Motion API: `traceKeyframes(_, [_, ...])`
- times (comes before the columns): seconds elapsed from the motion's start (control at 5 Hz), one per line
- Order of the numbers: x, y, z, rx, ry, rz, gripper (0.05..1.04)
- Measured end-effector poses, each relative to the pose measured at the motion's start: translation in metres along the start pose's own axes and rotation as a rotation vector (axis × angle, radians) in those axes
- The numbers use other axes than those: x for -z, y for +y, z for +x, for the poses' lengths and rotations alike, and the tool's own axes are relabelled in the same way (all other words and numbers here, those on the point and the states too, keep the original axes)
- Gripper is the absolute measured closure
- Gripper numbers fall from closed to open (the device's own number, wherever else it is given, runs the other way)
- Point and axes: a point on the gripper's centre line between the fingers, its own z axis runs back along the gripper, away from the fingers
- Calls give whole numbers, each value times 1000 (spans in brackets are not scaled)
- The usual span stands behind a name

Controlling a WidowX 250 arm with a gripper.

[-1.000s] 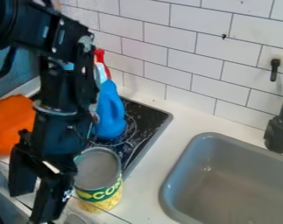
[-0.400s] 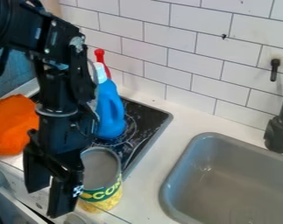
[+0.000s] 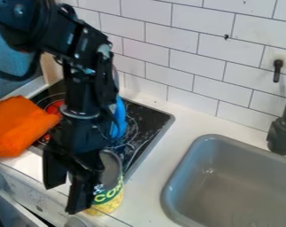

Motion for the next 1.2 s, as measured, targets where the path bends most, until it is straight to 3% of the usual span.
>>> traceKeyframes(0.4, [0, -7, 26, 43, 30, 19, 75])
traceKeyframes(0.6, [-12, -6, 56, 59, -57, 12, 76])
traceKeyframes(0.8, [-26, -9, 86, 60, -159, -23, 76])
traceKeyframes(1.0, [-35, -5, 108, 8, -227, -64, 76])
traceKeyframes(1.2, [-36, -2, 119, -11, -233, -83, 76])
